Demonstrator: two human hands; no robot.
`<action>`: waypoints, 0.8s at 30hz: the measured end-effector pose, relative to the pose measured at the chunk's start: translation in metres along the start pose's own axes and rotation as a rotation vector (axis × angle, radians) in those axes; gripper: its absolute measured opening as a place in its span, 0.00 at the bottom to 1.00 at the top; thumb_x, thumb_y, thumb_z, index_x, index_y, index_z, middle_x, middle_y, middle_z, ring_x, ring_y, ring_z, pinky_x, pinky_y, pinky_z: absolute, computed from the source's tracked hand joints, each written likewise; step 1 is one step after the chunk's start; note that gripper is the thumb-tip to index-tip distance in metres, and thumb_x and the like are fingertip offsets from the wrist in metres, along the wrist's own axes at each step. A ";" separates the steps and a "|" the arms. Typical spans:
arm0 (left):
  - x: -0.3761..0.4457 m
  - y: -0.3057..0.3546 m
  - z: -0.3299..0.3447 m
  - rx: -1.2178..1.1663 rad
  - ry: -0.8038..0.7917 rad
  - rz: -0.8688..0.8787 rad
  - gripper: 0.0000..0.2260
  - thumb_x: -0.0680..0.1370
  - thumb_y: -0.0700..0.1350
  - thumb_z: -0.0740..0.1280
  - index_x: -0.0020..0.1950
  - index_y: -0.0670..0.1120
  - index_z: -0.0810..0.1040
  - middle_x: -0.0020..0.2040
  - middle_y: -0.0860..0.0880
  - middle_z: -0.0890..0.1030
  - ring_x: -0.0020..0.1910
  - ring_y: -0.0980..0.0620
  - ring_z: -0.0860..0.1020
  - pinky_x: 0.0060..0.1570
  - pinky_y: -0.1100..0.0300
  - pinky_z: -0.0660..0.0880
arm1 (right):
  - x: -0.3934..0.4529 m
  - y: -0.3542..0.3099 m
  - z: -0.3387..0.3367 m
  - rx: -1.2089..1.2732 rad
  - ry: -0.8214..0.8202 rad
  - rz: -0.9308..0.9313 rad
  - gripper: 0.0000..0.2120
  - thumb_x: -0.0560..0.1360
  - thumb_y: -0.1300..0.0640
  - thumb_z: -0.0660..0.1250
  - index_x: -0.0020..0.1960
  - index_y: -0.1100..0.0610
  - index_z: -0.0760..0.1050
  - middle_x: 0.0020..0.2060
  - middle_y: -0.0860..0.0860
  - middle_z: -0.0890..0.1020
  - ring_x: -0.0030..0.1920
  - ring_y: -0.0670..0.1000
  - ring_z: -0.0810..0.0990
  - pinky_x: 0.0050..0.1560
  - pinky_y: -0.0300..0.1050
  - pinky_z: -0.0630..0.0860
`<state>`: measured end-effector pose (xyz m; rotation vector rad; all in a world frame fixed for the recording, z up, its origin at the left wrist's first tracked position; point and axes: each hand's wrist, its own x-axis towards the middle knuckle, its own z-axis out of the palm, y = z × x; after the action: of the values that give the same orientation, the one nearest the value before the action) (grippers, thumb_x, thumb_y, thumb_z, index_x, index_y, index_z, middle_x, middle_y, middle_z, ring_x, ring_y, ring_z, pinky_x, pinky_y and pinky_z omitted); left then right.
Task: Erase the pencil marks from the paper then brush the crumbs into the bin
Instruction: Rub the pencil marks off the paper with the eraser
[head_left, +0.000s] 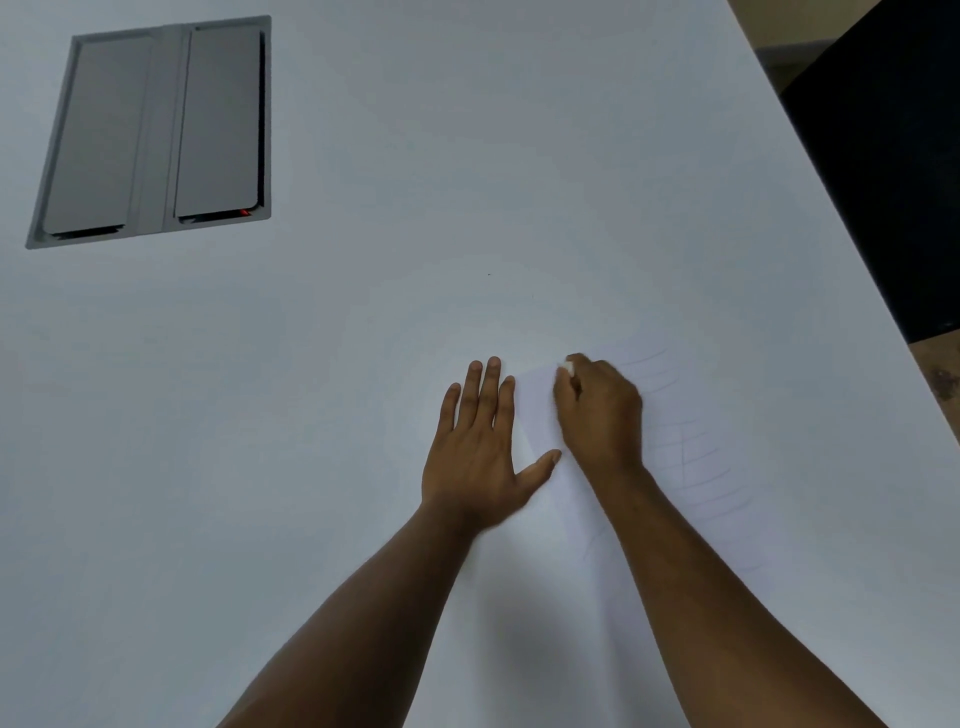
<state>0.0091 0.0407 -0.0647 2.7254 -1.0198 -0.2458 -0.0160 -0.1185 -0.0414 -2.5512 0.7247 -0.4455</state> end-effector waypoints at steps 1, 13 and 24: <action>0.000 0.000 0.000 -0.003 0.003 -0.001 0.43 0.80 0.72 0.46 0.84 0.43 0.49 0.84 0.44 0.44 0.83 0.46 0.39 0.81 0.45 0.45 | 0.003 0.000 -0.001 0.020 0.013 0.027 0.08 0.80 0.58 0.65 0.49 0.61 0.81 0.37 0.54 0.83 0.36 0.52 0.81 0.39 0.37 0.71; 0.001 -0.002 -0.001 0.015 -0.017 0.008 0.43 0.80 0.72 0.47 0.84 0.43 0.47 0.84 0.44 0.42 0.83 0.46 0.38 0.81 0.45 0.43 | -0.010 -0.014 0.006 0.012 -0.097 -0.087 0.10 0.80 0.57 0.65 0.54 0.61 0.82 0.41 0.54 0.84 0.39 0.52 0.82 0.41 0.40 0.75; 0.000 -0.002 0.000 -0.014 -0.006 0.007 0.42 0.80 0.72 0.46 0.84 0.43 0.48 0.84 0.44 0.44 0.83 0.46 0.39 0.81 0.44 0.47 | -0.016 -0.012 -0.001 0.132 -0.059 -0.018 0.11 0.80 0.57 0.67 0.60 0.59 0.81 0.49 0.52 0.84 0.46 0.48 0.82 0.47 0.31 0.72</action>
<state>0.0103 0.0424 -0.0657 2.7096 -1.0252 -0.2593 -0.0244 -0.1012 -0.0373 -2.4387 0.6301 -0.4076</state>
